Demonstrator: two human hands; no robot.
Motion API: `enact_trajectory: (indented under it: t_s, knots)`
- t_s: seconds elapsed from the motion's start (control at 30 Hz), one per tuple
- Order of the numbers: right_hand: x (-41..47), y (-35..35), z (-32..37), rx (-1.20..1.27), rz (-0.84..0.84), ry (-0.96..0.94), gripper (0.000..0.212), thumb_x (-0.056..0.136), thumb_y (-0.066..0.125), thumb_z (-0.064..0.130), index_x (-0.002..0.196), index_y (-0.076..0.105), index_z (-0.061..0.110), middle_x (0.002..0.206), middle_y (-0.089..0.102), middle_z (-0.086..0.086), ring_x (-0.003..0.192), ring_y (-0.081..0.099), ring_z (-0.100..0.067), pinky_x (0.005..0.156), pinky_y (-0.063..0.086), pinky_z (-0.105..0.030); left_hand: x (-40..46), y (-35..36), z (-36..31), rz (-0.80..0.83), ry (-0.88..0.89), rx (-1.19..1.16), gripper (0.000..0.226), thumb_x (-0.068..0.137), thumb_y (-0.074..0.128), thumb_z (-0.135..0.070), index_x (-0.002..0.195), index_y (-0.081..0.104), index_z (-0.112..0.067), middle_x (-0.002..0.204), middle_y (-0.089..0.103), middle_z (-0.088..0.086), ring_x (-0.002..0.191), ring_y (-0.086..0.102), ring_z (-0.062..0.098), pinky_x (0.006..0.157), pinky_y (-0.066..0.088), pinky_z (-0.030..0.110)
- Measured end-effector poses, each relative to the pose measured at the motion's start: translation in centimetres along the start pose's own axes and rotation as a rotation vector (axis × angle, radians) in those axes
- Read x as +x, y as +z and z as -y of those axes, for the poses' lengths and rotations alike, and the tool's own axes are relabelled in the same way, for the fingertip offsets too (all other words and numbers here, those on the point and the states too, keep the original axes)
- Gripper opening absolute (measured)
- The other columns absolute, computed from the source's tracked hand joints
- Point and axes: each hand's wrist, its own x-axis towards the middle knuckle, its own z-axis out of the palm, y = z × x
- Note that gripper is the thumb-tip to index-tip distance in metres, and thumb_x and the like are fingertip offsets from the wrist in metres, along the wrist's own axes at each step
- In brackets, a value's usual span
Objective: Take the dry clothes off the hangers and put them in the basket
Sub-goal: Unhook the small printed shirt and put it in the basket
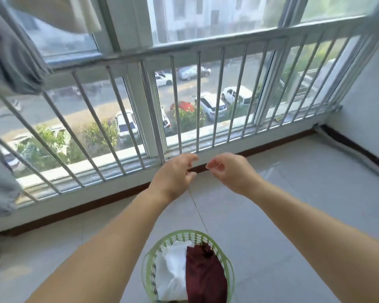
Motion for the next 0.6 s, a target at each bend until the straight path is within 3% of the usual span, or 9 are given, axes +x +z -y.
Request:
enact_trajectory:
  t_s: [0.07, 0.2, 0.3, 0.4, 0.6]
  knots:
    - [-0.2, -3.1, 2.0, 0.013, -0.113, -0.047, 0.019, 0.091, 0.055, 0.015, 0.105, 0.068, 0.016, 0.098, 0.064, 0.002, 0.086, 0.058, -0.011, 0.074, 0.041, -0.018, 0.0, -3.3, -1.9, -0.095, 0.081, 0.002, 0.042, 0.088, 0.059, -0.012, 0.129, 0.051, -0.016, 0.114, 0.061, 0.006, 0.094, 0.060, 0.017, 0.091, 0.049, 0.032]
    - [-1.2, -10.0, 7.0, 0.022, -0.365, -0.193, 0.021, 0.091, 0.057, 0.014, 0.110, 0.065, 0.012, 0.106, 0.065, 0.001, 0.083, 0.058, -0.008, 0.083, 0.048, -0.020, -0.6, -10.2, -6.3, -0.298, 0.239, 0.030, 0.041, 0.086, 0.061, -0.009, 0.127, 0.053, -0.013, 0.112, 0.063, 0.009, 0.087, 0.063, 0.014, 0.085, 0.054, 0.030]
    - [-1.9, -14.6, 10.4, 0.011, -0.552, -0.263, 0.022, 0.091, 0.057, 0.016, 0.111, 0.064, 0.015, 0.111, 0.065, -0.002, 0.081, 0.060, -0.009, 0.074, 0.045, -0.014, -1.0, -14.2, -9.5, -0.454, 0.318, 0.053, 0.041, 0.086, 0.061, -0.009, 0.126, 0.054, -0.015, 0.113, 0.062, 0.006, 0.085, 0.062, 0.012, 0.084, 0.053, 0.028]
    - [-2.3, -18.2, 13.3, 0.027, -0.721, -0.312, 0.024, 0.089, 0.058, 0.015, 0.111, 0.064, 0.017, 0.112, 0.062, 0.000, 0.082, 0.057, -0.008, 0.062, 0.034, -0.004, -1.6, -17.4, -12.9, -0.577, 0.402, 0.117, 0.044, 0.085, 0.062, -0.014, 0.128, 0.051, -0.019, 0.119, 0.056, 0.002, 0.096, 0.061, 0.014, 0.087, 0.052, 0.031]
    - [-4.7, -24.4, 18.3, 0.045, -0.978, -0.491, 0.026, 0.089, 0.059, 0.021, 0.116, 0.060, 0.021, 0.125, 0.058, 0.002, 0.103, 0.061, -0.012, 0.084, 0.047, -0.017, -2.7, -23.1, -19.1, -0.821, 0.558, 0.250, 0.050, 0.083, 0.067, -0.021, 0.129, 0.050, -0.021, 0.129, 0.053, -0.003, 0.105, 0.061, 0.012, 0.083, 0.039, 0.010]
